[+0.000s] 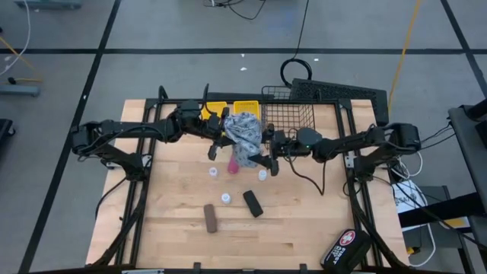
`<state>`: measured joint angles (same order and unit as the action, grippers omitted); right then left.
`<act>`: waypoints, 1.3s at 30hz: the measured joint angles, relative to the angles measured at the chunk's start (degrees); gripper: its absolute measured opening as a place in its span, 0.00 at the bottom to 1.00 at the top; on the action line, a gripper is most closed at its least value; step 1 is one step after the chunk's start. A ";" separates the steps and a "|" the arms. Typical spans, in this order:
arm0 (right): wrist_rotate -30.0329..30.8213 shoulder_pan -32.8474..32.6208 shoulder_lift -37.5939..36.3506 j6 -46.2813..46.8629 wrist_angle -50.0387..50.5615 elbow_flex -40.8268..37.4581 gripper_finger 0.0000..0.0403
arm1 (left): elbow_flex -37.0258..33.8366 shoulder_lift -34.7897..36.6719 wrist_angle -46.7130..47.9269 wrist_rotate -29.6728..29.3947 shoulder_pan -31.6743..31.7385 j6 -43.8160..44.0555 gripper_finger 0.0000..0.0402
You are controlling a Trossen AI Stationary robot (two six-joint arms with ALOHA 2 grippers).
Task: Pick & Place Medicine items
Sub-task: Put the gray patient gown into the black wire basket
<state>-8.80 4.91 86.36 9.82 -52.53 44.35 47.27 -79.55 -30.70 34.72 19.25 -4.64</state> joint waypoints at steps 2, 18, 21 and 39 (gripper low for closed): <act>0.01 0.00 0.88 -0.13 0.03 0.71 0.78 | -0.02 0.00 0.06 0.00 0.00 0.00 0.17; 3.23 -0.09 1.51 -2.46 -0.20 1.12 0.78 | 0.00 0.00 0.74 -0.79 0.07 0.09 0.17; 4.03 -0.11 1.51 -2.98 -0.28 1.12 0.78 | 0.00 0.00 0.74 -0.92 0.05 0.11 0.17; 7.20 -0.20 1.50 -3.02 -0.55 1.12 0.78 | 0.00 -0.09 0.63 -2.01 -0.29 0.20 0.17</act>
<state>-1.60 4.71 87.86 6.81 -53.08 45.47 47.27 -79.64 -30.06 32.71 18.95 -4.45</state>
